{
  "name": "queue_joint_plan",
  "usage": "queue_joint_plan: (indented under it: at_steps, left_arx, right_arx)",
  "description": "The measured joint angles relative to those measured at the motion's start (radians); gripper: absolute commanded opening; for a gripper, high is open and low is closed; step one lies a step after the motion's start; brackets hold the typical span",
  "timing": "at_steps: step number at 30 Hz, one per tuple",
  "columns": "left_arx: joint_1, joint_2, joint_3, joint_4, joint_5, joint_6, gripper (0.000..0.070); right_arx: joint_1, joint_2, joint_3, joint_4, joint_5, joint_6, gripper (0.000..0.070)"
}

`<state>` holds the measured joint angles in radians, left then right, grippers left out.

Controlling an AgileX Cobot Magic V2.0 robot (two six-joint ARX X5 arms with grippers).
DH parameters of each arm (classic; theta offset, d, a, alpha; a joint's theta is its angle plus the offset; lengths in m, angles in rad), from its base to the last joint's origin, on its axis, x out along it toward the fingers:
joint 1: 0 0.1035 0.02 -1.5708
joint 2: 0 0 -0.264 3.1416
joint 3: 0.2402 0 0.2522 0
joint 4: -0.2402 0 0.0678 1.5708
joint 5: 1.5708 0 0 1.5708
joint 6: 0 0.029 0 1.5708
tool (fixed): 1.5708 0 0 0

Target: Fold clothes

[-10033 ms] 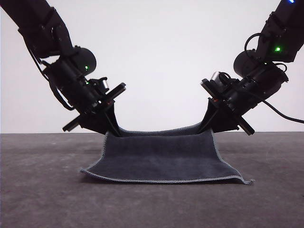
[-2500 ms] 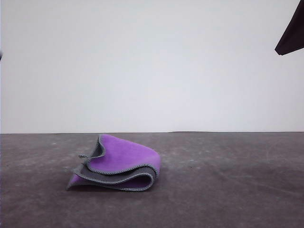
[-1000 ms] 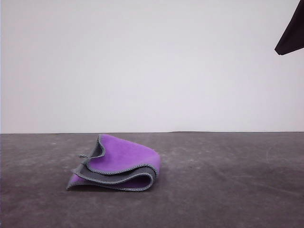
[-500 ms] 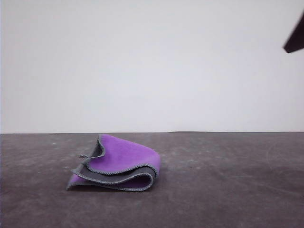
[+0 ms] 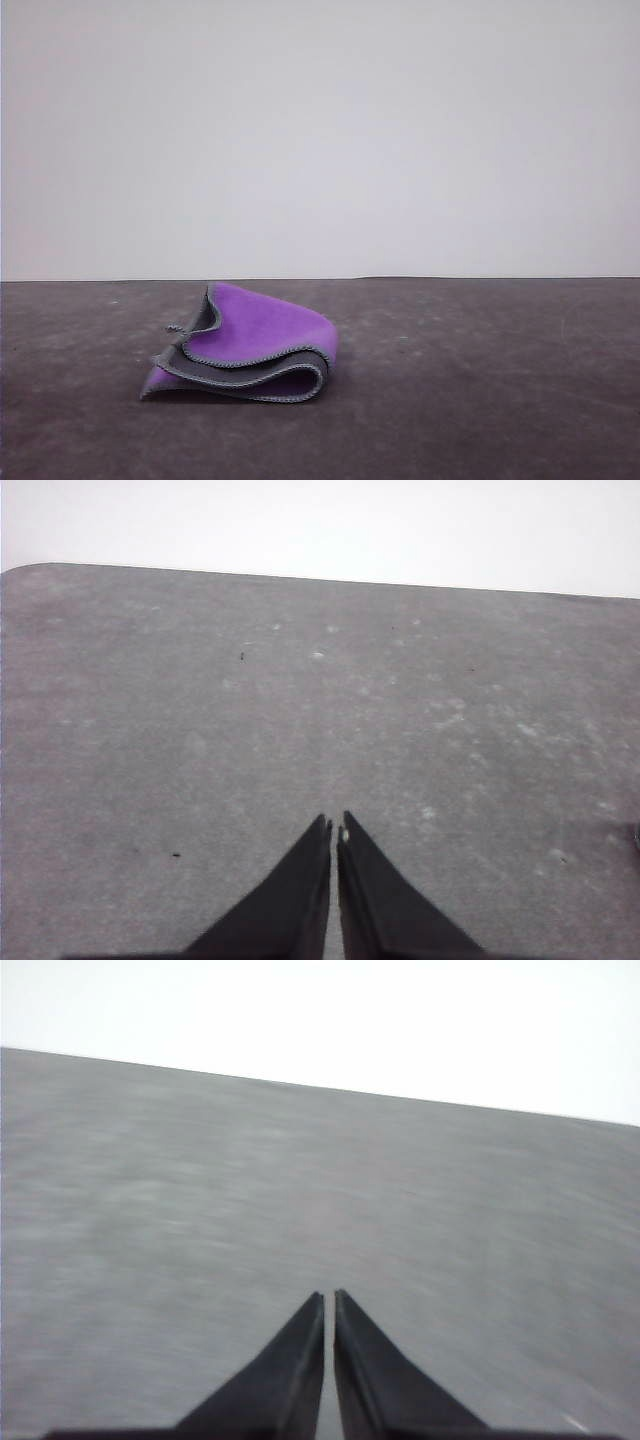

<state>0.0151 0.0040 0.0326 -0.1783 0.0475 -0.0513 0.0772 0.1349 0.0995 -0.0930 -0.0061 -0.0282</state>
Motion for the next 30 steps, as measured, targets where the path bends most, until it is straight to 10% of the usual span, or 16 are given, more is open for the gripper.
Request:
queue_joint_plan:
  at_steps: [30]
  left_arx:
    - [0.000,0.000,0.000,0.000,0.000,0.000,0.0000]
  right_arx:
    - [-0.104,-0.131,-0.084,0.038,0.006,0.010,0.0015]
